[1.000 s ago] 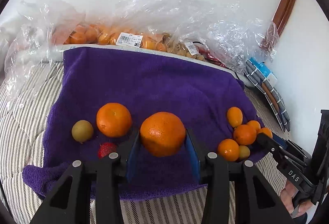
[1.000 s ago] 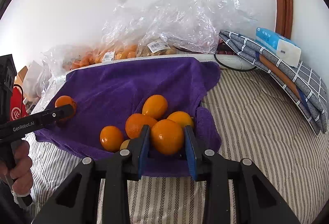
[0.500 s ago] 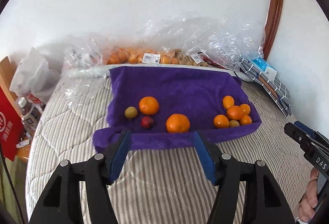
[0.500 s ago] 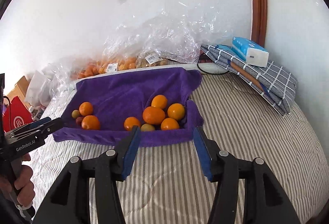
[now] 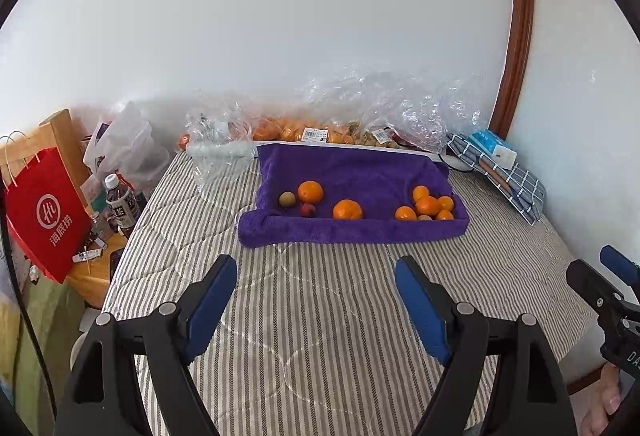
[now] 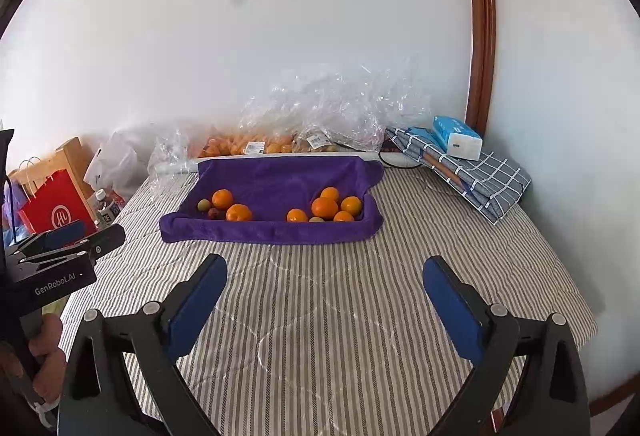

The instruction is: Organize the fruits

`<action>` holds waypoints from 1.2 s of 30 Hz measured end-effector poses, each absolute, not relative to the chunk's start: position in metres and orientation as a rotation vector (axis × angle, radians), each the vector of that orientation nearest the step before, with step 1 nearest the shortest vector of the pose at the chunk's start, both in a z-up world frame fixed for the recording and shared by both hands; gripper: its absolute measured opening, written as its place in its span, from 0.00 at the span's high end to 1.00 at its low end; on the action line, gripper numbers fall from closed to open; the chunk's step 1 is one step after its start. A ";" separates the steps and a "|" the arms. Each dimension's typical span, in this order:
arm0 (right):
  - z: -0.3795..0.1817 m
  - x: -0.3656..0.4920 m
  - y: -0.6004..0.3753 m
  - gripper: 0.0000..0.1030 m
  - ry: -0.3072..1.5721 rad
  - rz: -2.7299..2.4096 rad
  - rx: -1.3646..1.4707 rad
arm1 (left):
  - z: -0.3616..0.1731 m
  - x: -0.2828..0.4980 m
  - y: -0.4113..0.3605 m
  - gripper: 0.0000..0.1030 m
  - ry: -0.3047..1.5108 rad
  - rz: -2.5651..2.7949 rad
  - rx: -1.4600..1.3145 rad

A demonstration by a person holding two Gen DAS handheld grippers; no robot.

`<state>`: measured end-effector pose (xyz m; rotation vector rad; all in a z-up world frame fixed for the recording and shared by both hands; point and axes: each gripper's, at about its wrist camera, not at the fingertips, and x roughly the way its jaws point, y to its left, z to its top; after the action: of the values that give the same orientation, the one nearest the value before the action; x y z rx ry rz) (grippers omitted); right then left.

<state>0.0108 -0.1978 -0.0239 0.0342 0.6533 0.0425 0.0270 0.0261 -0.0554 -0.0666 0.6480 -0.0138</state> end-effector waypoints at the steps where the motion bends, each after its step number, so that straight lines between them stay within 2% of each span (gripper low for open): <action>1: -0.022 0.007 -0.198 0.05 0.653 0.041 0.031 | -0.053 0.023 0.026 0.21 0.643 -0.017 -0.070; 36: -0.008 -0.018 -0.219 0.05 0.639 -0.015 0.073 | -0.040 -0.001 0.008 0.18 0.623 -0.013 -0.035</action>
<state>-0.0175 -0.2187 -0.0081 0.0729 0.6392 -0.0149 -0.0014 0.0083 -0.0397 -0.0354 0.6230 -0.0129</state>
